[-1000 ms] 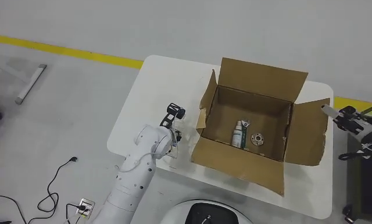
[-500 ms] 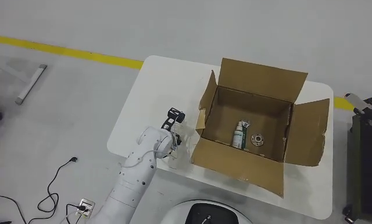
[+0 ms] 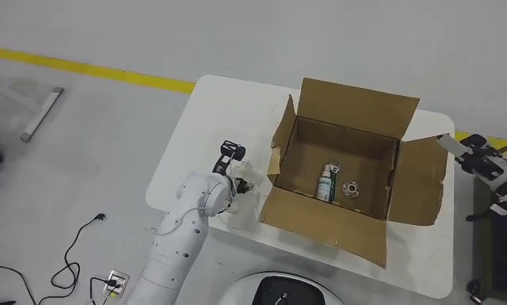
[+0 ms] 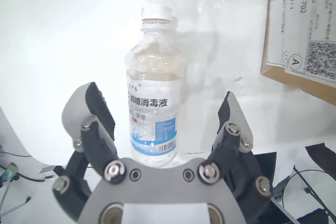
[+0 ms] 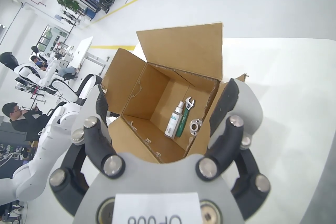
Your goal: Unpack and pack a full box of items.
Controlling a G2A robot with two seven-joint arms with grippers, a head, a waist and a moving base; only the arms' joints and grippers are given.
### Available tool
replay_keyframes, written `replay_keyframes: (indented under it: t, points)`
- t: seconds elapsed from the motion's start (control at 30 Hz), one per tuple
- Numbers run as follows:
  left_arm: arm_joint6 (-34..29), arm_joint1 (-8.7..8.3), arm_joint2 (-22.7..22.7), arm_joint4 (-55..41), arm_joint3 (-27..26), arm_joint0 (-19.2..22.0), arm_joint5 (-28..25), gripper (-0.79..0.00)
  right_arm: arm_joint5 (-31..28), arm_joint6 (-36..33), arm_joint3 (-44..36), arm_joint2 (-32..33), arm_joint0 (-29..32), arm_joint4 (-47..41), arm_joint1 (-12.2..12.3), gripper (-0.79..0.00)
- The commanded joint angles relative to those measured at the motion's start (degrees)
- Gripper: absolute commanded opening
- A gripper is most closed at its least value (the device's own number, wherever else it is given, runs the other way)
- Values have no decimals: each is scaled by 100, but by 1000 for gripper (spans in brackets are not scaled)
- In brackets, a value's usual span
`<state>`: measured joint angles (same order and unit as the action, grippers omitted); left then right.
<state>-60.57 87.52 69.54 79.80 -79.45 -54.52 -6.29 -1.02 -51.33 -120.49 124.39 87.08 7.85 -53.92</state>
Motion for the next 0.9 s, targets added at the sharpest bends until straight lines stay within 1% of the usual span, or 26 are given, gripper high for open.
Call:
replay_keyframes:
  t: [0.0,0.2,0.27,0.4,0.53,0.63,0.87]
  points:
    - [-63,-35,162,-60,-322,-127,49,0,101,-11,26,-66,-17,-56,9,0]
    - [-270,-128,565,-80,-1169,-399,161,0,440,-134,138,-316,-255,-347,53,0]
    - [-319,-155,682,-82,-1456,-469,182,0,554,-172,145,-541,-394,-316,76,0]
    - [-376,-192,825,-18,-1884,-511,287,0,716,-274,169,-1120,-658,73,128,0]
    - [-370,-214,868,22,-2067,-474,345,0,720,-360,184,-1807,-864,954,180,0]
    - [-306,-226,848,70,-2142,-425,344,0,717,-328,345,-2289,-1015,1550,199,0]
    - [-278,-231,820,89,-2160,-392,365,0,717,-328,345,-2289,-1015,1550,199,0]
